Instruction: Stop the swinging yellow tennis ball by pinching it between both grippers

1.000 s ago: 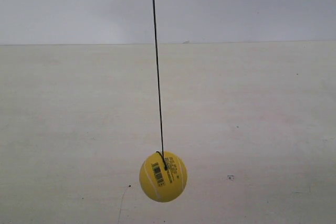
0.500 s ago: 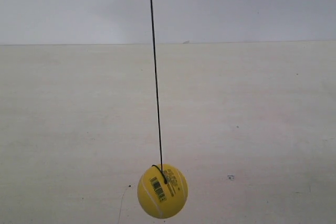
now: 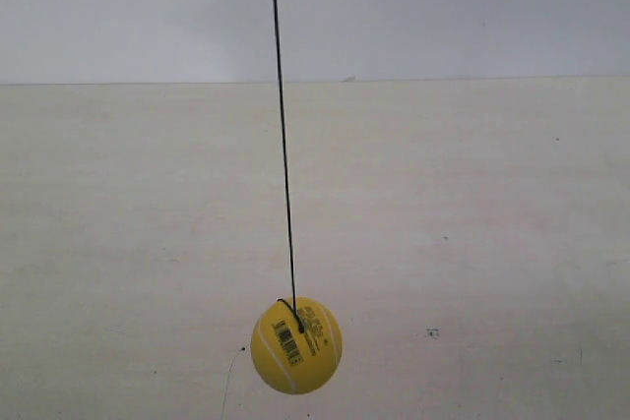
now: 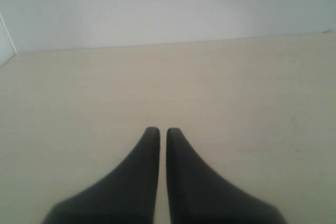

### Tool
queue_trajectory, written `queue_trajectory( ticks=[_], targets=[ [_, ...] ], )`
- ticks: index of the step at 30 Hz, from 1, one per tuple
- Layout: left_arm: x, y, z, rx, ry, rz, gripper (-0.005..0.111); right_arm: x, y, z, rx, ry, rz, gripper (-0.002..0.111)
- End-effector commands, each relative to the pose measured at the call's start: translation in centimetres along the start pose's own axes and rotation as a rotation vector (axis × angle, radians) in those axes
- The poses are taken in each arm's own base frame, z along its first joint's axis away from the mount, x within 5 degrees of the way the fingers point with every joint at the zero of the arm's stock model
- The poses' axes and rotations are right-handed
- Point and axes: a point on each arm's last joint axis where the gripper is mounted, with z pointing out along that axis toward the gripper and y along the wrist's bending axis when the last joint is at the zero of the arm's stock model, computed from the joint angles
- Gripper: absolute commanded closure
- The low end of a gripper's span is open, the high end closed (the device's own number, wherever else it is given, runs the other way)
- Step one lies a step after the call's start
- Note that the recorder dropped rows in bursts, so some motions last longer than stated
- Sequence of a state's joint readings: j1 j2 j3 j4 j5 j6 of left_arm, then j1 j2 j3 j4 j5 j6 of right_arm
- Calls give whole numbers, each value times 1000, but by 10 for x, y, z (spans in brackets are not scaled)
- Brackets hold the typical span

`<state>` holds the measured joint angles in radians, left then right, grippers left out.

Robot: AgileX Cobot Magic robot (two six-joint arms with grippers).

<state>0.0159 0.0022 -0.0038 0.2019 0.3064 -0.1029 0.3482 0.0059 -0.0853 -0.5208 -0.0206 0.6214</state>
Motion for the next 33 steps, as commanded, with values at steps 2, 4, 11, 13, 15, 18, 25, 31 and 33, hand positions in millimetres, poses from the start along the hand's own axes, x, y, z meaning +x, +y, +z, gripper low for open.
queue_trajectory(
  ticks=[2,4,11,13,15,18,25,31,33],
  targets=[
    [1,0,0,-2,5,0,102,0,0,-1,-4,-8,-4,108],
    [1,0,0,-2,5,0,102,0,0,-1,-4,-8,-4,108],
    [1,0,0,-2,5,0,102,0,0,-1,-4,-8,-2,108],
    [1,0,0,-2,5,0,102,0,0,-1,-4,-8,4,108],
    [1,0,0,-2,5,0,102,0,0,-1,-1,-10,122,108],
    [1,0,0,-2,5,0,102,0,0,-1,3,-12,279,108],
    [1,0,0,-2,5,0,102,-1,-11,-2,203,-68,296,108],
    [1,0,0,-2,5,0,102,-2,-15,-3,288,-94,296,108],
    [1,0,0,-2,5,0,102,-2,-16,-3,296,-96,295,108]
  ],
)
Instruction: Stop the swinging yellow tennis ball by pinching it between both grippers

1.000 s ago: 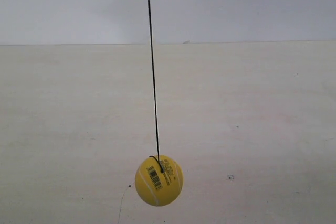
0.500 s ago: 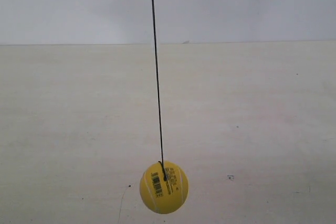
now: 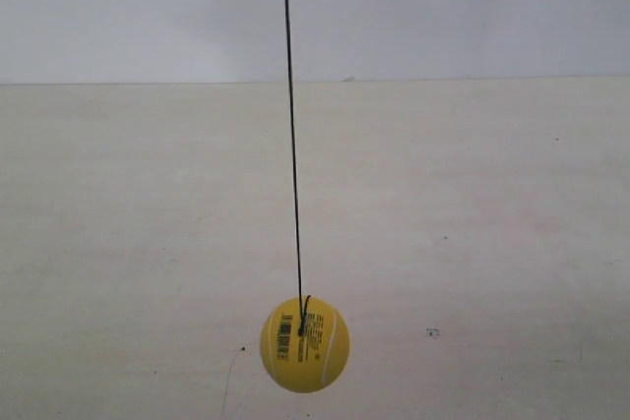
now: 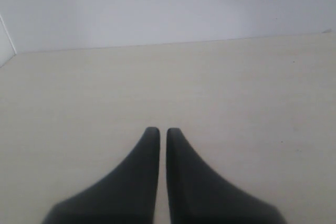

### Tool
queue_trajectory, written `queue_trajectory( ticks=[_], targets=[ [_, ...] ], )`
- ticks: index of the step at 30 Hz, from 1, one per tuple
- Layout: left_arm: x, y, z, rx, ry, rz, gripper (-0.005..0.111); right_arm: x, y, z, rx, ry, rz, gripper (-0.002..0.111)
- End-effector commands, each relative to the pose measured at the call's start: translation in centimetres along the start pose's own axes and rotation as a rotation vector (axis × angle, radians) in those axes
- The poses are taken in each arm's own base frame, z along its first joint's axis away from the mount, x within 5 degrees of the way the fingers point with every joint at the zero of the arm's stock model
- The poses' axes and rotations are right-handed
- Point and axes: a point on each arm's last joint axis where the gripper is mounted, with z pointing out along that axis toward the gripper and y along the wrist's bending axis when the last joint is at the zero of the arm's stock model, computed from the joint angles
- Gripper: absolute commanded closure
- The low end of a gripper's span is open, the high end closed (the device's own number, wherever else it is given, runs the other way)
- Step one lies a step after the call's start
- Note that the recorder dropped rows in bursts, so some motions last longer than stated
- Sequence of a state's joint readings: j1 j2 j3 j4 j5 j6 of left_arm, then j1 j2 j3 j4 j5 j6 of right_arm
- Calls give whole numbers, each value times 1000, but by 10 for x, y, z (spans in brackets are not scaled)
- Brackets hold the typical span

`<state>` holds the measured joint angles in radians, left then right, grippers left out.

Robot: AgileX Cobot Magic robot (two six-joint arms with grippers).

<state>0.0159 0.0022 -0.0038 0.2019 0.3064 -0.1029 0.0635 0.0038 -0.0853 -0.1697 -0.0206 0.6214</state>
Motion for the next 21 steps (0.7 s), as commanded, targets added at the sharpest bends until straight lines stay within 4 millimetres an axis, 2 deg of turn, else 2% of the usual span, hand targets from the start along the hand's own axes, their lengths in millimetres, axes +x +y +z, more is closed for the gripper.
queue_trajectory(
  ticks=[1,12,15,18,21],
  targets=[
    [1,0,0,-2,5,0,102,0,-1,0,18,-16,2,108],
    [1,0,0,-2,5,0,102,3,-3,0,24,-10,105,108],
    [1,0,0,-2,5,0,102,26,-15,0,69,69,106,108],
    [1,0,0,-2,5,0,102,49,-27,-7,227,318,108,108],
    [1,0,0,-2,5,0,102,51,-28,-8,244,344,108,108]
  ],
)
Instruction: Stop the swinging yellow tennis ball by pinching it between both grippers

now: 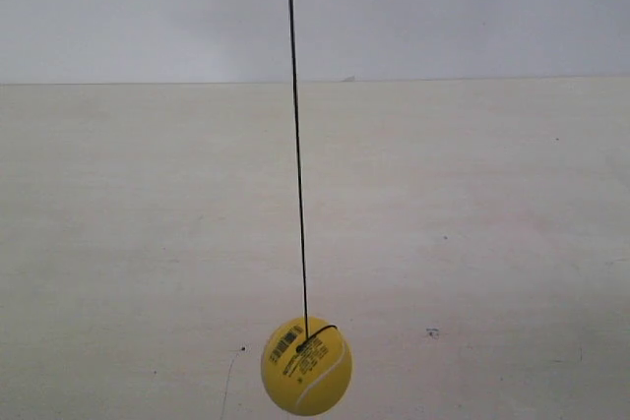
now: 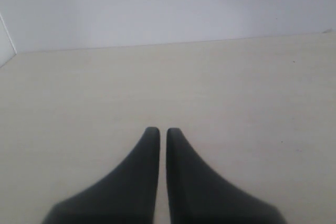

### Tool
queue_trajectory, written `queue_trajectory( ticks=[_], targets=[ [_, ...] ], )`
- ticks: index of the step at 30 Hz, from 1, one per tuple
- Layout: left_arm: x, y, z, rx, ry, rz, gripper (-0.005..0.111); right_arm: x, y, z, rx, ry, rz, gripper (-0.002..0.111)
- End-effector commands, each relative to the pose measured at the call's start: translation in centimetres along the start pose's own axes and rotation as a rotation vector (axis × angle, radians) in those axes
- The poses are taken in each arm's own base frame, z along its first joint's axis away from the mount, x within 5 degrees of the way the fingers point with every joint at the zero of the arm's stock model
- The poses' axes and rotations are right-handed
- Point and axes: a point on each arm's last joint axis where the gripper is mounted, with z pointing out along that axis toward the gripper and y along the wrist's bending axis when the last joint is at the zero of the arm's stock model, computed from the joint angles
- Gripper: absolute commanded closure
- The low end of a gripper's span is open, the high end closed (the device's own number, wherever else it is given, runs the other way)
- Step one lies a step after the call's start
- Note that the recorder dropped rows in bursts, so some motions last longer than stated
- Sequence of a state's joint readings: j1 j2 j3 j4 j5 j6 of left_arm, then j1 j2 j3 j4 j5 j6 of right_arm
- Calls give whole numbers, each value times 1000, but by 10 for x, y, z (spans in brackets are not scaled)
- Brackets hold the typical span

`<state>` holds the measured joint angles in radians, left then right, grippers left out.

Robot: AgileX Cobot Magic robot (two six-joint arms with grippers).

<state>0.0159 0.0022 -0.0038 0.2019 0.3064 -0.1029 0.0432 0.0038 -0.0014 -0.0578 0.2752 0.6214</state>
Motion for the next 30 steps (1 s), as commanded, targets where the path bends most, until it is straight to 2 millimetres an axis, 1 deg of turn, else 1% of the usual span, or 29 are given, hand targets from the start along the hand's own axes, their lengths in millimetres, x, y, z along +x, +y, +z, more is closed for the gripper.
queue_trajectory(
  ticks=[1,24,27,30],
  targets=[
    [1,0,0,-2,5,0,102,3,-3,0,27,30,-1,108],
    [1,0,0,-2,5,0,102,5,-4,0,40,49,-11,108],
    [1,0,0,-2,5,0,102,5,-4,0,38,50,-93,108],
    [1,0,0,-2,5,0,102,5,-4,0,33,54,-262,108]
  ],
)
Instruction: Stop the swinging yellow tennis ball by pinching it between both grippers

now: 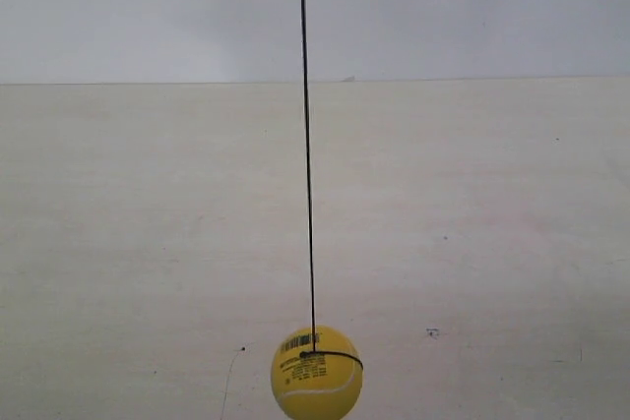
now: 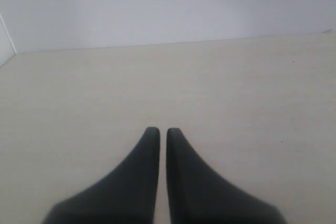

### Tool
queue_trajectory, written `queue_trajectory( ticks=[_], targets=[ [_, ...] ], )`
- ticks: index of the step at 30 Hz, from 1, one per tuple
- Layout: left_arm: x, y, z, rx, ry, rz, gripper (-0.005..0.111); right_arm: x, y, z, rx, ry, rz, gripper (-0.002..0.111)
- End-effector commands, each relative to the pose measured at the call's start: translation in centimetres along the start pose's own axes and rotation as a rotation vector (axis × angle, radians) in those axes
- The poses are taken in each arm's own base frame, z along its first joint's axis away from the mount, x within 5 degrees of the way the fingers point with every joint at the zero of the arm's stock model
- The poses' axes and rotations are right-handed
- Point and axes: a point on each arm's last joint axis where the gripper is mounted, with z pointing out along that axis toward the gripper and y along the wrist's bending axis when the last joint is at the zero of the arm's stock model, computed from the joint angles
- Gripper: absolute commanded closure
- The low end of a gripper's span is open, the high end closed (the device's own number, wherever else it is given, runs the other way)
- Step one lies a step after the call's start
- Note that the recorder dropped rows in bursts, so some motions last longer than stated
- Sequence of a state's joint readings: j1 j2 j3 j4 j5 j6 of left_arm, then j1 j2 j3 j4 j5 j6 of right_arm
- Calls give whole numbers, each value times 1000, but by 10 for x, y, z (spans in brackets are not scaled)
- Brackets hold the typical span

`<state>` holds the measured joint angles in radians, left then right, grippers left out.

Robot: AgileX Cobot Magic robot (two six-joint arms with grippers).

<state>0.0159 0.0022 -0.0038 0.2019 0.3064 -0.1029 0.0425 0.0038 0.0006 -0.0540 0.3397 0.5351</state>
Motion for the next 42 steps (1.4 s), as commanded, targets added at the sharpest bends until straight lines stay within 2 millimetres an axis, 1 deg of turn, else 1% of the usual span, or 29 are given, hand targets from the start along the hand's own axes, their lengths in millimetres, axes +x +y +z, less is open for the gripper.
queue_trajectory(
  ticks=[1,3,5,16,21,42],
  targets=[
    [1,0,0,-2,5,0,102,0,0,0,3,-5,-239,108],
    [1,0,0,-2,5,0,102,0,0,0,3,-5,-348,108],
    [1,0,0,-2,5,0,102,0,0,0,3,-5,-410,108],
    [1,0,0,-2,5,0,102,0,0,0,3,-5,-446,108],
    [1,0,0,-2,5,0,102,0,0,0,4,-5,-571,108],
    [1,0,0,-2,5,0,102,0,0,0,4,-5,-565,108]
  ],
)
